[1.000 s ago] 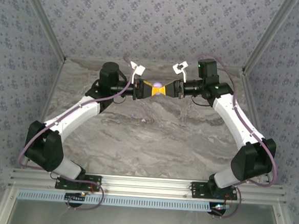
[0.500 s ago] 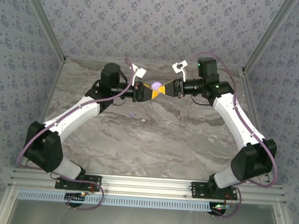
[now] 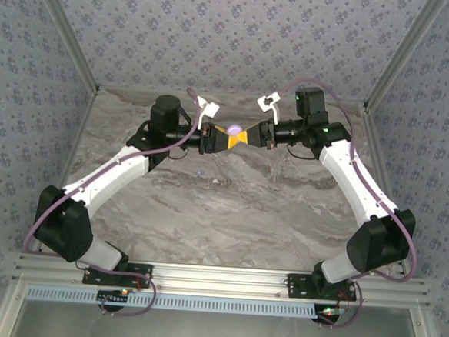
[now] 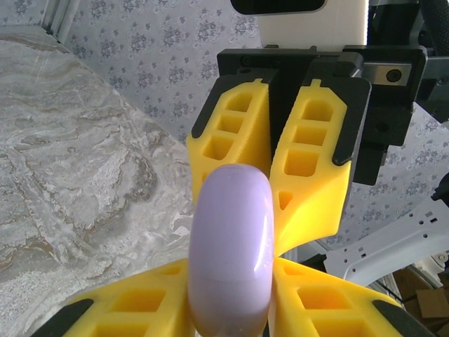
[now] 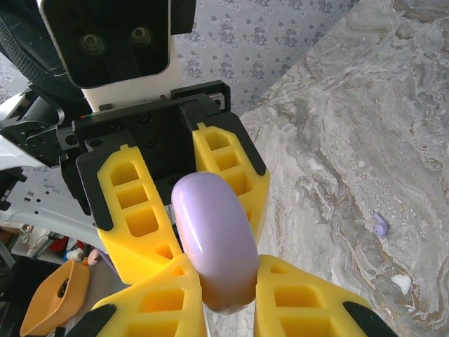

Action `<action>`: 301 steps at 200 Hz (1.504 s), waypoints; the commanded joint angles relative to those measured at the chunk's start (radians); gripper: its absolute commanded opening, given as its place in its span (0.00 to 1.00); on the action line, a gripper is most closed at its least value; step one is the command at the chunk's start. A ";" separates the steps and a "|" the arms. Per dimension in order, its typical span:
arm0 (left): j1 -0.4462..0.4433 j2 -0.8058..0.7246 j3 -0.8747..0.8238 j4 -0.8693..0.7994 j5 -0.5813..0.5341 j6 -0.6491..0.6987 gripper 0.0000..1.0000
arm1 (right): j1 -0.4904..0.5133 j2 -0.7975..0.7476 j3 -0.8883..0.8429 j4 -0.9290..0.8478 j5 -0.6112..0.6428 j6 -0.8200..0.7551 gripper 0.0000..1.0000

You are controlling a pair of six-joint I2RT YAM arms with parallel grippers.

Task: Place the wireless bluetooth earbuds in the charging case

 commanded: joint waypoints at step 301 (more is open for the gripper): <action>-0.019 -0.054 -0.081 0.116 -0.075 0.264 0.16 | 0.019 -0.060 0.052 -0.163 0.184 -0.081 0.50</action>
